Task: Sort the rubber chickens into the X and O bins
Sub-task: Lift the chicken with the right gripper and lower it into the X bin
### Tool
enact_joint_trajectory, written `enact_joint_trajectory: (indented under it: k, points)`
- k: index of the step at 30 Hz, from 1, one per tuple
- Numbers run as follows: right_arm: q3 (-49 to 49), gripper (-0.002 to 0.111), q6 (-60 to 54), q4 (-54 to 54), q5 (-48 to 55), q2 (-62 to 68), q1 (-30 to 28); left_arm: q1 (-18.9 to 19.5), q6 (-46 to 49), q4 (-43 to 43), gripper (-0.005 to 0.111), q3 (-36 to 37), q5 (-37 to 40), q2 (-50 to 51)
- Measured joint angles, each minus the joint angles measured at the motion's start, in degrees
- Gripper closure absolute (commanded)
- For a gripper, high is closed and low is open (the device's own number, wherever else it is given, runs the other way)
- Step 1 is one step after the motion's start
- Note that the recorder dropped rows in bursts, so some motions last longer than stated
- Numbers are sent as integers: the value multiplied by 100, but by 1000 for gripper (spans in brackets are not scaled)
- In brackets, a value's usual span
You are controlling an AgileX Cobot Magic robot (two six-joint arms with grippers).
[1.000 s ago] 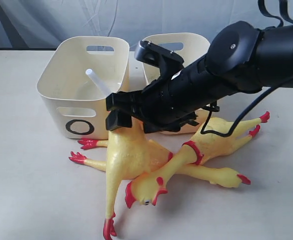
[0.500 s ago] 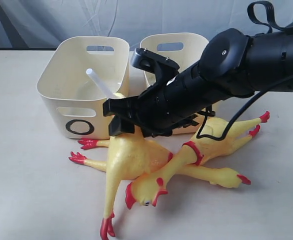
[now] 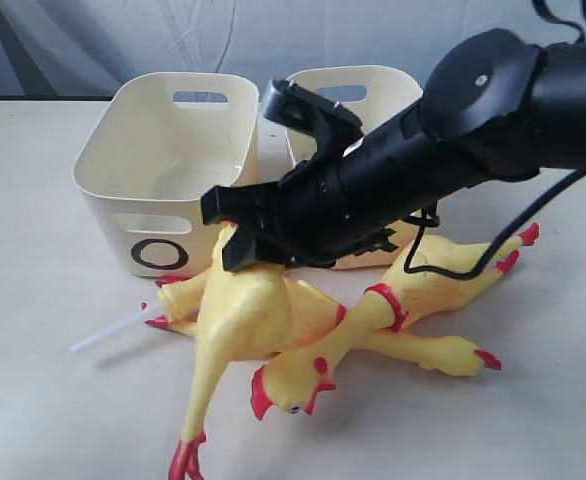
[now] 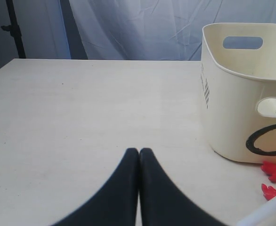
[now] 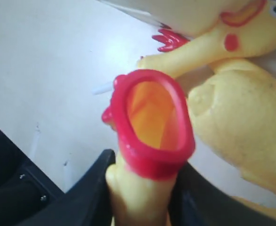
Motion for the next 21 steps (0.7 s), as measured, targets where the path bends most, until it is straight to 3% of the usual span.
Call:
enact_joint_trajectory:
  k: [6, 17, 21]
  points:
    - [0, 79, 2, 10, -438, -840, 0, 0, 0, 0, 107, 0, 0, 0]
    - [0, 79, -21, -566, -3378, -1969, 0, 0, 0, 0, 107, 0, 0, 0]
    - [0, 79, -33, -667, -3900, -1952, -448, 0, 0, 0, 107, 0, 0, 0]
